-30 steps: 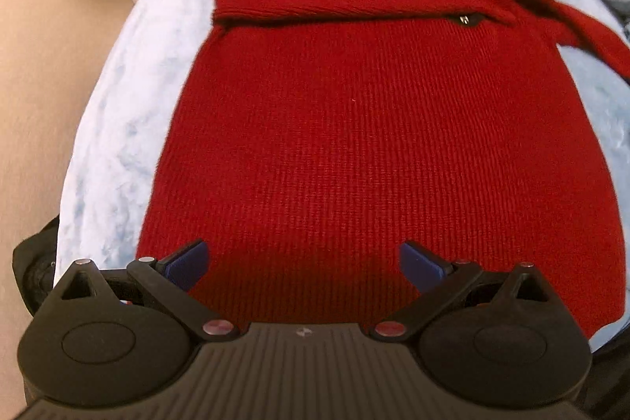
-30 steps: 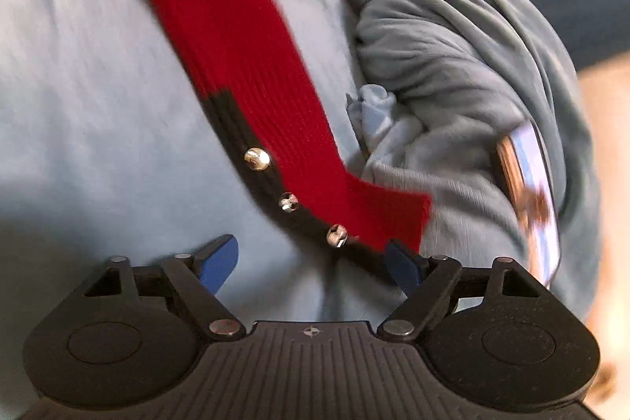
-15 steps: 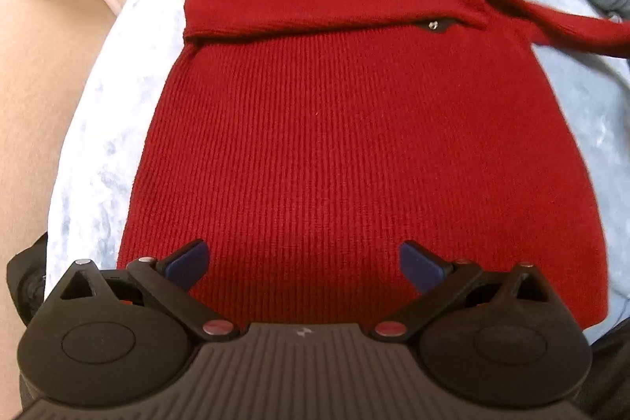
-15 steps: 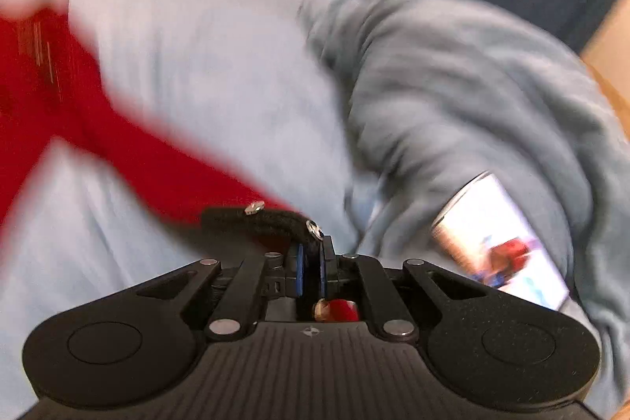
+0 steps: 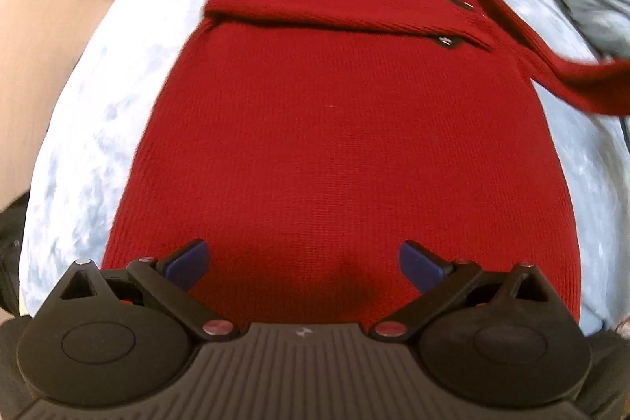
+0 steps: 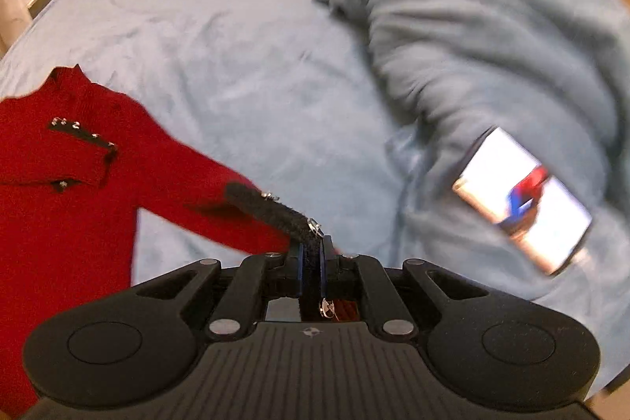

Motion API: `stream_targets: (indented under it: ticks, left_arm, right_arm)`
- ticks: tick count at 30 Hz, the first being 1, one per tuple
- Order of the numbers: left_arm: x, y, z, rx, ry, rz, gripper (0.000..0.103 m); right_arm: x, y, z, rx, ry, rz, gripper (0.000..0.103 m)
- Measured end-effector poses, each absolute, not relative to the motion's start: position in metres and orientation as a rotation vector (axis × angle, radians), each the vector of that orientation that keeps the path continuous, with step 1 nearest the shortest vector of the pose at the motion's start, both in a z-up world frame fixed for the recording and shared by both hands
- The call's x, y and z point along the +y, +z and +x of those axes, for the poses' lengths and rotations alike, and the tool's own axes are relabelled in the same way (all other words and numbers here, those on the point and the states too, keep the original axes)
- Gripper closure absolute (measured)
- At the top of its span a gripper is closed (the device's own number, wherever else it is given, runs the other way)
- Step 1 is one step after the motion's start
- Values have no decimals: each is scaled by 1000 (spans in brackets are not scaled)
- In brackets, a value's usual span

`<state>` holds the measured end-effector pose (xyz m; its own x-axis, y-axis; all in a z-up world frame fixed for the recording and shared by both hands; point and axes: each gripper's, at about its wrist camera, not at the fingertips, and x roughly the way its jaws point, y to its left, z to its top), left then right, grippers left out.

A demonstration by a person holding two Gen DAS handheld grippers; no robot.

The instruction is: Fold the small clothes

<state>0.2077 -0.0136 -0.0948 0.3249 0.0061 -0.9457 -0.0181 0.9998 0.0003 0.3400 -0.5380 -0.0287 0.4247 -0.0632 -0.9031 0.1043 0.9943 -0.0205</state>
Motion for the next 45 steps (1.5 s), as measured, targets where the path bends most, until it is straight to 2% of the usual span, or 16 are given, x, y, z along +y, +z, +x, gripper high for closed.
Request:
stream_targets:
  ticks: [5, 12, 13, 14, 15, 16, 19, 23, 26, 32, 40, 41, 42, 43, 44, 45]
  left_arm:
    - [34, -105, 213, 1250, 61, -114, 0]
    - [105, -114, 210, 1252, 132, -281, 0]
    - [114, -113, 210, 1243, 146, -288, 0]
    - [124, -111, 209, 1233, 163, -291, 0]
    - [133, -109, 209, 1224, 177, -293, 0]
    - [143, -106, 210, 1213, 194, -295, 0]
    - [164, -102, 216, 1177, 215, -299, 0]
    - [168, -95, 246, 1045, 174, -258, 0]
    - [158, -90, 286, 949, 106, -239, 0]
    - [113, -83, 385, 823, -3, -137, 0]
    - [61, -134, 499, 987, -65, 11, 0]
    - [60, -145, 500, 1003, -51, 22, 3]
    - [61, -151, 500, 1010, -39, 29, 9]
    - [60, -157, 503, 1005, -14, 46, 31]
    - [61, -158, 503, 987, 14, 54, 45]
    - [66, -157, 500, 968, 15, 34, 52]
  right_arm:
    - [-476, -10, 357, 1130, 30, 225, 96]
    - [-265, 41, 434, 1004, 325, 290, 95]
    - [-237, 41, 445, 985, 344, 303, 91]
    - [-206, 39, 454, 972, 376, 309, 81]
    - [-173, 36, 461, 979, 440, 288, 54]
    - [-153, 35, 463, 984, 484, 236, 46]
    - [-134, 35, 455, 875, 508, 66, 43]
    - [-215, 9, 456, 881, 250, 100, 41]
    - [-292, -23, 453, 870, 24, 100, 42]
    - [-345, -77, 478, 850, -40, 97, 54]
    - [-296, -165, 540, 997, 15, -168, 61]
    - [-294, -177, 547, 1027, -28, -201, 61]
    - [-294, -186, 554, 1062, -50, -209, 88]
    - [-296, -185, 557, 1075, -50, -182, 91]
    - [-301, -176, 557, 1054, -36, -124, 98]
    - [-312, -160, 557, 1021, 10, 10, 98]
